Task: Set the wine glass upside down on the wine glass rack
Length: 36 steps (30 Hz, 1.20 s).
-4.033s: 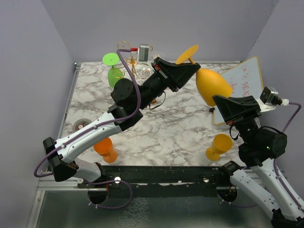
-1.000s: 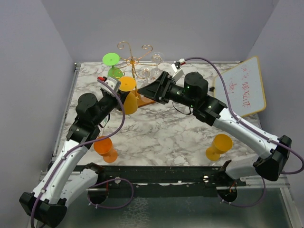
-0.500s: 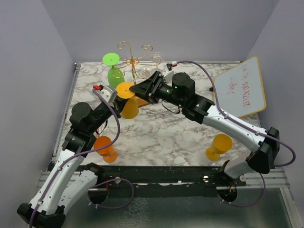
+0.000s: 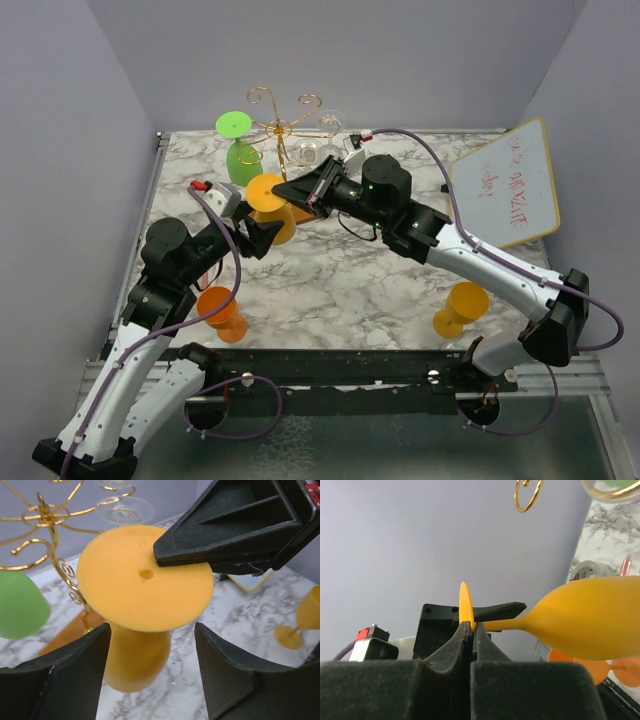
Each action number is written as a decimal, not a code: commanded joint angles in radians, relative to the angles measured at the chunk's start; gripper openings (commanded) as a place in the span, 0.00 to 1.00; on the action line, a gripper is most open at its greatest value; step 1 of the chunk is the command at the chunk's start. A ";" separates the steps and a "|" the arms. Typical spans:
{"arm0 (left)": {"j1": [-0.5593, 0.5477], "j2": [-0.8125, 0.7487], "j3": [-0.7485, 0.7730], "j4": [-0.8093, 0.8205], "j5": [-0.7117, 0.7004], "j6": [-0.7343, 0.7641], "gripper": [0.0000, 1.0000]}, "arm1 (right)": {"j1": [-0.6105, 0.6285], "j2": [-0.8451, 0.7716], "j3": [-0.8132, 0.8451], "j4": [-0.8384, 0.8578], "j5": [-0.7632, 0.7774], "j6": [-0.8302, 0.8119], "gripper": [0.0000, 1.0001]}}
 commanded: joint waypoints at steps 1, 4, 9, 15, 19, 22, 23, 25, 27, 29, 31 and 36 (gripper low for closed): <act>0.003 -0.037 0.058 -0.142 -0.002 -0.209 0.75 | 0.003 -0.054 -0.031 0.033 0.074 -0.013 0.01; 0.003 -0.068 0.082 -0.193 -0.022 -0.403 0.82 | 0.003 -0.069 -0.058 0.049 0.071 -0.016 0.01; 0.003 -0.099 0.097 -0.218 -0.033 -0.771 0.83 | 0.003 -0.093 -0.123 0.100 0.050 -0.021 0.01; 0.003 -0.068 0.104 -0.205 -0.041 -0.991 0.72 | 0.003 -0.129 -0.181 0.145 0.007 -0.048 0.01; 0.002 -0.027 0.097 -0.199 -0.052 -1.040 0.54 | 0.003 -0.151 -0.207 0.161 -0.016 -0.057 0.01; 0.003 -0.007 0.094 -0.152 -0.047 -1.058 0.41 | 0.003 -0.162 -0.217 0.164 -0.029 -0.067 0.01; 0.003 -0.002 0.097 -0.144 -0.052 -1.059 0.37 | 0.002 -0.166 -0.223 0.166 -0.032 -0.067 0.01; 0.003 0.006 0.104 -0.135 -0.066 -1.060 0.24 | 0.002 -0.173 -0.234 0.163 -0.033 -0.068 0.01; 0.003 0.011 0.120 -0.138 -0.076 -1.056 0.10 | 0.003 -0.177 -0.243 0.163 -0.038 -0.066 0.01; 0.003 0.017 0.136 -0.147 -0.088 -1.047 0.00 | 0.003 -0.180 -0.249 0.161 -0.044 -0.068 0.01; 0.003 0.021 0.145 -0.145 -0.085 -1.044 0.00 | 0.003 -0.184 -0.255 0.160 -0.046 -0.068 0.02; 0.003 0.052 0.193 -0.174 -0.094 -1.050 0.00 | 0.002 -0.212 -0.260 0.129 -0.011 -0.074 0.49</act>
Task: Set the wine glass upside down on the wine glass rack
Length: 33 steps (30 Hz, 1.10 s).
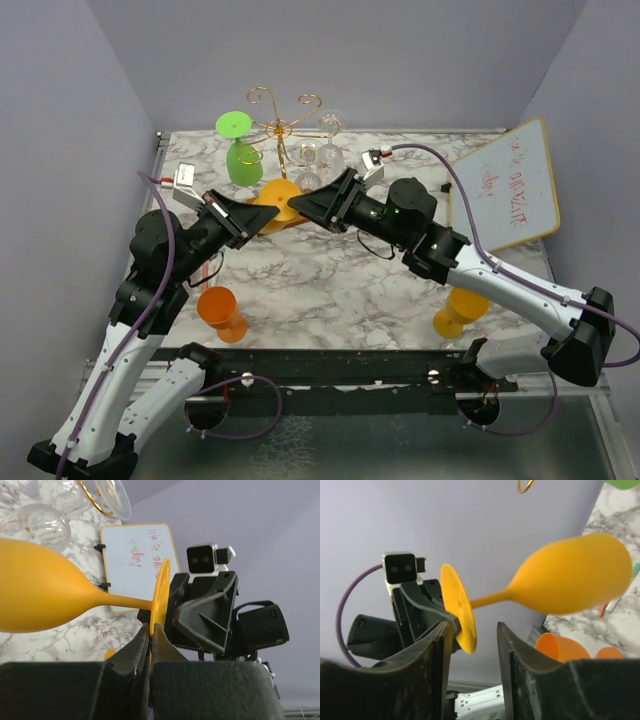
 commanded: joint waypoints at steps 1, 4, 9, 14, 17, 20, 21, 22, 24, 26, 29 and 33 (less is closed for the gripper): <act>0.006 0.035 0.080 -0.034 -0.065 -0.001 0.00 | 0.004 -0.058 -0.026 -0.022 0.017 -0.010 0.55; 0.006 0.062 0.122 -0.076 -0.121 -0.029 0.00 | 0.002 -0.102 -0.051 -0.033 0.063 -0.012 0.64; 0.006 0.112 0.166 -0.104 -0.195 -0.139 0.00 | 0.003 -0.184 -0.087 -0.091 0.152 -0.021 0.67; 0.006 0.160 0.216 -0.132 -0.293 -0.227 0.00 | 0.003 -0.276 -0.126 -0.160 0.241 -0.027 0.67; 0.006 0.181 0.258 -0.132 -0.387 -0.256 0.00 | 0.002 -0.323 -0.145 -0.186 0.285 -0.026 0.67; 0.006 0.202 0.269 -0.132 -0.430 -0.308 0.00 | 0.003 -0.361 -0.172 -0.186 0.314 -0.015 0.67; 0.005 0.213 0.272 -0.132 -0.433 -0.320 0.00 | 0.004 -0.372 -0.177 -0.186 0.320 -0.015 0.67; 0.006 0.223 0.274 -0.132 -0.433 -0.334 0.00 | 0.003 -0.379 -0.182 -0.201 0.329 -0.013 0.67; 0.006 0.243 0.278 -0.128 -0.419 -0.357 0.00 | 0.003 -0.395 -0.184 -0.229 0.347 -0.012 0.67; 0.005 0.260 0.277 -0.123 -0.408 -0.381 0.00 | 0.004 -0.409 -0.188 -0.238 0.358 -0.012 0.67; 0.006 0.273 0.267 -0.110 -0.396 -0.413 0.00 | 0.004 -0.427 -0.191 -0.250 0.376 -0.017 0.67; 0.006 0.292 0.260 -0.099 -0.395 -0.437 0.00 | 0.004 -0.436 -0.186 -0.263 0.391 -0.028 0.67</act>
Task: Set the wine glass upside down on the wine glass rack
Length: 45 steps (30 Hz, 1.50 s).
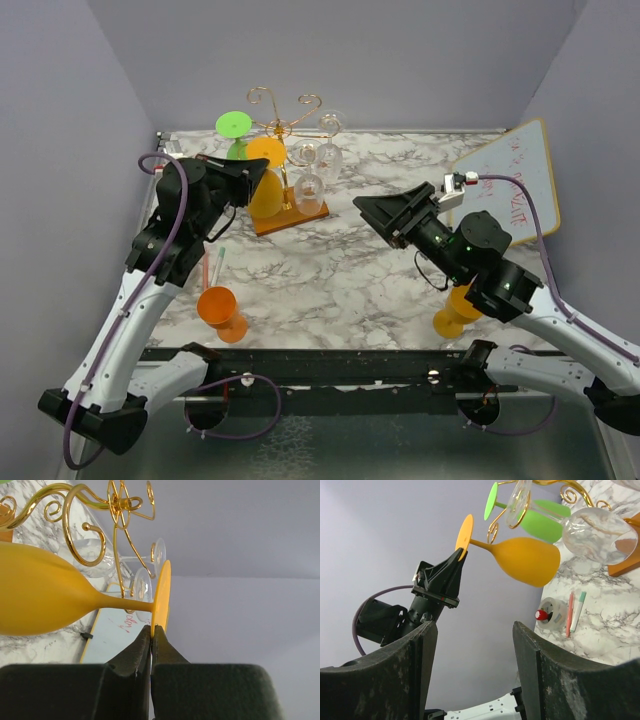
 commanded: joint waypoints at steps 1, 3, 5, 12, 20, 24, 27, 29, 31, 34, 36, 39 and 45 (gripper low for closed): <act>0.004 0.010 0.000 0.018 -0.014 -0.092 0.00 | 0.003 -0.018 -0.004 -0.041 0.060 -0.019 0.66; 0.004 0.028 0.000 0.037 -0.024 -0.088 0.00 | 0.003 -0.018 -0.004 -0.041 0.061 -0.019 0.66; 0.004 0.046 -0.007 0.072 -0.028 -0.080 0.00 | 0.004 -0.021 -0.005 -0.042 0.065 -0.019 0.66; 0.007 0.098 -0.006 0.107 -0.057 -0.094 0.00 | 0.003 -0.010 0.021 -0.036 0.064 -0.041 0.66; 0.018 0.118 0.026 0.106 -0.157 -0.078 0.00 | 0.003 0.012 0.011 -0.015 0.042 -0.034 0.65; 0.030 0.129 0.032 0.103 -0.185 -0.098 0.00 | 0.004 0.010 0.026 -0.028 0.054 -0.035 0.62; 0.047 0.140 0.032 0.116 -0.183 -0.107 0.00 | 0.003 0.001 0.033 -0.036 0.069 -0.041 0.61; 0.055 0.150 0.041 0.123 -0.183 -0.104 0.00 | 0.003 -0.004 0.033 -0.040 0.077 -0.044 0.61; 0.061 0.161 0.050 0.126 -0.181 -0.101 0.00 | 0.003 -0.009 0.030 -0.041 0.083 -0.044 0.61; 0.068 0.177 0.061 0.130 -0.174 -0.097 0.00 | 0.003 -0.011 0.025 -0.042 0.086 -0.044 0.61; 0.072 0.179 0.060 0.130 -0.169 -0.101 0.00 | 0.003 -0.012 0.022 -0.044 0.088 -0.043 0.61; 0.075 0.166 0.047 0.130 -0.172 -0.104 0.00 | 0.004 -0.016 0.019 -0.047 0.092 -0.042 0.61; 0.076 0.119 0.026 0.114 -0.199 -0.095 0.00 | 0.003 -0.018 0.015 -0.040 0.085 -0.040 0.61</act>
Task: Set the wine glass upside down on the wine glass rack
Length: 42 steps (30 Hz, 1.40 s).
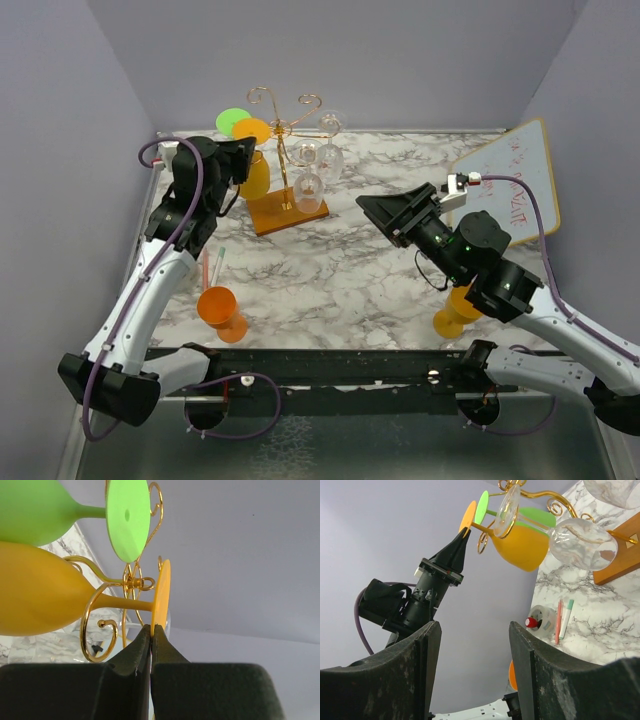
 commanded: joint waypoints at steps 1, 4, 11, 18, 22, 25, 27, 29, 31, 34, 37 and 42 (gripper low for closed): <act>0.005 -0.058 -0.006 -0.003 -0.054 -0.028 0.00 | 0.003 -0.010 0.018 -0.013 0.023 -0.009 0.61; 0.005 -0.070 -0.010 -0.014 -0.069 -0.020 0.00 | 0.003 0.004 0.025 -0.010 0.006 -0.010 0.61; 0.006 -0.093 -0.039 -0.041 -0.049 -0.019 0.00 | 0.003 0.015 0.014 0.001 -0.007 0.001 0.61; 0.007 -0.122 -0.070 -0.044 0.050 -0.029 0.00 | 0.003 0.013 0.007 0.000 -0.007 0.012 0.61; 0.008 -0.123 -0.081 -0.042 0.114 -0.023 0.00 | 0.004 0.009 0.013 0.001 -0.003 0.009 0.61; 0.007 -0.118 -0.086 -0.039 0.148 -0.021 0.01 | 0.002 0.006 0.005 0.001 0.000 0.012 0.61; 0.007 -0.116 -0.092 -0.040 0.162 -0.022 0.02 | 0.003 0.002 -0.002 0.001 0.001 0.018 0.61; 0.008 -0.124 -0.104 -0.042 0.153 -0.028 0.01 | 0.003 0.000 -0.004 0.000 0.002 0.021 0.61; 0.007 -0.138 -0.116 -0.043 0.131 -0.028 0.00 | 0.002 0.000 -0.003 -0.002 0.001 0.021 0.61; 0.008 -0.151 -0.119 -0.045 0.122 -0.025 0.00 | 0.003 -0.001 0.001 -0.012 0.000 0.020 0.61; 0.008 -0.159 -0.112 -0.056 0.094 -0.015 0.00 | 0.003 -0.002 0.005 -0.013 0.004 0.017 0.61; 0.009 -0.157 -0.090 -0.077 0.031 0.011 0.00 | 0.003 0.000 0.004 -0.013 -0.002 0.015 0.61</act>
